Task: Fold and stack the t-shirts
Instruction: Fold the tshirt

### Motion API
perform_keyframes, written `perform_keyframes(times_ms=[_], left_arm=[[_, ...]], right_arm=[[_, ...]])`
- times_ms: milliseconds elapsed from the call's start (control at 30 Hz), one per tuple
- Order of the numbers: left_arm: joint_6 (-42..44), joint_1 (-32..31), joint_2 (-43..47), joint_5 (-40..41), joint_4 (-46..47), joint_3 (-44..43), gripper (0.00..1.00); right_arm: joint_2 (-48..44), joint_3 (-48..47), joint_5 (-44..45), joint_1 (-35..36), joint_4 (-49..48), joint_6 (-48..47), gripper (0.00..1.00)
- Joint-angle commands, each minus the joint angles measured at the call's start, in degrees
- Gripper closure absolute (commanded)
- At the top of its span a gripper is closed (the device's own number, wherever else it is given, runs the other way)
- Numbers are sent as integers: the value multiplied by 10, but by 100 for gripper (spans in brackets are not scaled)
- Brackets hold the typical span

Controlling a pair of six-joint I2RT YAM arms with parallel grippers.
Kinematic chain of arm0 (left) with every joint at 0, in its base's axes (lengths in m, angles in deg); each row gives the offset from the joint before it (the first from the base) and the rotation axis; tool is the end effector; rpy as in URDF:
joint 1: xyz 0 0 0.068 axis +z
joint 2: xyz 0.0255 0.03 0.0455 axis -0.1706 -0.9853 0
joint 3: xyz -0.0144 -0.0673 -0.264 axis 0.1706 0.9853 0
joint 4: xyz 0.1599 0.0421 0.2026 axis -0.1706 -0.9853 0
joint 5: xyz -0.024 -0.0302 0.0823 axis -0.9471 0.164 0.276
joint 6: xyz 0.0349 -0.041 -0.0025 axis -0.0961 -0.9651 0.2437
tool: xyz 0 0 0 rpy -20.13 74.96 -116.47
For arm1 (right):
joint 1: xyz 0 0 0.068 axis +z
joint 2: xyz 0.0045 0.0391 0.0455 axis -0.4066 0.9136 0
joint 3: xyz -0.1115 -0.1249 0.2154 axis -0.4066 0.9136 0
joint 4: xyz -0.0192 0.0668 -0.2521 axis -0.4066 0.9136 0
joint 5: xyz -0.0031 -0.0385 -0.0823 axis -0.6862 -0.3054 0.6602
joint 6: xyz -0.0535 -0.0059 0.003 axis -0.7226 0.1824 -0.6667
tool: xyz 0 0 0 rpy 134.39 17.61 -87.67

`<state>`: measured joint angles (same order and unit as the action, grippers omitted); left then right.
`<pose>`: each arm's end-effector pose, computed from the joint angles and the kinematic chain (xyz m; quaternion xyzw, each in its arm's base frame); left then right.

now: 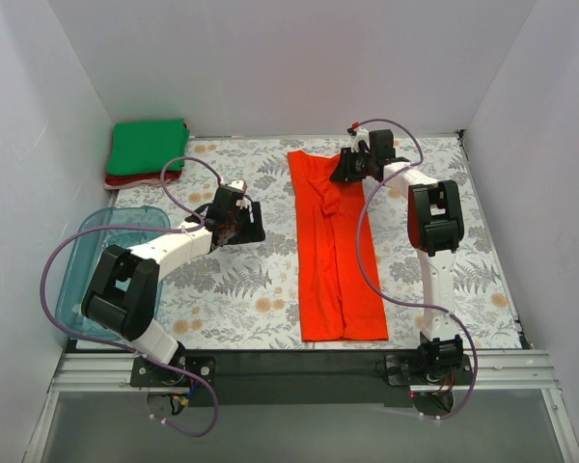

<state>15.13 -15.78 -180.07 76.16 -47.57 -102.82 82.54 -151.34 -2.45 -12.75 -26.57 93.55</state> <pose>0.2916 -0.1391 0.1906 -0.3092 0.8900 -0.2304 0.2434 0.5234 0.1221 0.1490 -0.1470 0.8561 0.2971 0.3965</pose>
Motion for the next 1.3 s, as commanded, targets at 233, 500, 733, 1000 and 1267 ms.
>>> perform_keyframes(times_ms=[233, 500, 733, 1000, 1267], left_arm=[[9, 2, -1, -5, 9, 1, 34], [9, 0, -2, -5, 10, 1, 34], [9, -2, -4, -6, 10, 1, 34], [9, -3, -8, -5, 10, 2, 34], [-1, -3, -8, 0, 15, 2, 34]], right_arm=[[5, -20, -20, -3, -44, -7, 64], [20, -29, -35, -3, -47, 7, 72], [14, -39, -62, -2, -56, 5, 99], [10, -53, -87, 2, -83, 15, 99], [37, -71, -92, 2, -82, 21, 98]])
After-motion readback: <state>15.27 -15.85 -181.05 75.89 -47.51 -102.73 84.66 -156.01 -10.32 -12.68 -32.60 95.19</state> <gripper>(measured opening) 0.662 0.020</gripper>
